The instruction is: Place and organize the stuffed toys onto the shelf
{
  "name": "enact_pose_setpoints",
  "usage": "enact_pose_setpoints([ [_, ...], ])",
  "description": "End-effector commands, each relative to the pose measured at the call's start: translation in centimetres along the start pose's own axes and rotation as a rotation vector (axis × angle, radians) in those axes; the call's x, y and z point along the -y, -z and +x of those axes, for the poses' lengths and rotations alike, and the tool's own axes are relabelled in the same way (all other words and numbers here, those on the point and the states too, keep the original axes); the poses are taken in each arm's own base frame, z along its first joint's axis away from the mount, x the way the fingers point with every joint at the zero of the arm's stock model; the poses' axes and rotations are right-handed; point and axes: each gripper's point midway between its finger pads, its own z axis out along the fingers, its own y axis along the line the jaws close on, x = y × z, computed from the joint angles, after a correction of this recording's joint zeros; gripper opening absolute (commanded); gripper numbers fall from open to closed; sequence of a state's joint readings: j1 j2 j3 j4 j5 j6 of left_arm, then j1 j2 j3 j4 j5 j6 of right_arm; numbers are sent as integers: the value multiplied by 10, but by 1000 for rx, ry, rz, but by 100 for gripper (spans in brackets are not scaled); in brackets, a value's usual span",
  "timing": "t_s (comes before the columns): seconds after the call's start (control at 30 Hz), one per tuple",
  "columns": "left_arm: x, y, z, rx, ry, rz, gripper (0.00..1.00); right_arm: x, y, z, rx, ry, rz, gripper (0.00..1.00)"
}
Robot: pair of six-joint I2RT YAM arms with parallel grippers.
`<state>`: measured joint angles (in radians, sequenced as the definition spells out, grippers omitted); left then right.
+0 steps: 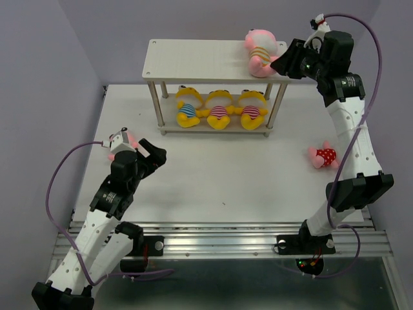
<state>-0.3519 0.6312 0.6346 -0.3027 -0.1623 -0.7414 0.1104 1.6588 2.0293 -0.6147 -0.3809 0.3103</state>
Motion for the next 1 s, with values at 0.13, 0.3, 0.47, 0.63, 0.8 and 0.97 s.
enact_pose_setpoints([
  [0.13, 14, 4, -15, 51, 0, 49, 99, -9, 26, -36, 127, 39, 32, 52],
  [0.3, 14, 5, -15, 50, 0, 52, 99, -11, 33, -40, 141, 50, 37, 61],
  [0.47, 15, 4, -15, 47, -2, 55, 99, -8, 46, -43, 166, 48, 85, 100],
  [0.63, 16, 5, -14, 46, -3, 63, 99, 7, 75, -42, 207, 12, 224, 100],
  [0.8, 18, 7, -13, 39, -3, 80, 99, 38, 111, -13, 212, -63, 425, 100],
  [0.97, 22, 6, -7, 12, -11, 107, 99, 99, 149, 45, 198, -197, 764, 100],
])
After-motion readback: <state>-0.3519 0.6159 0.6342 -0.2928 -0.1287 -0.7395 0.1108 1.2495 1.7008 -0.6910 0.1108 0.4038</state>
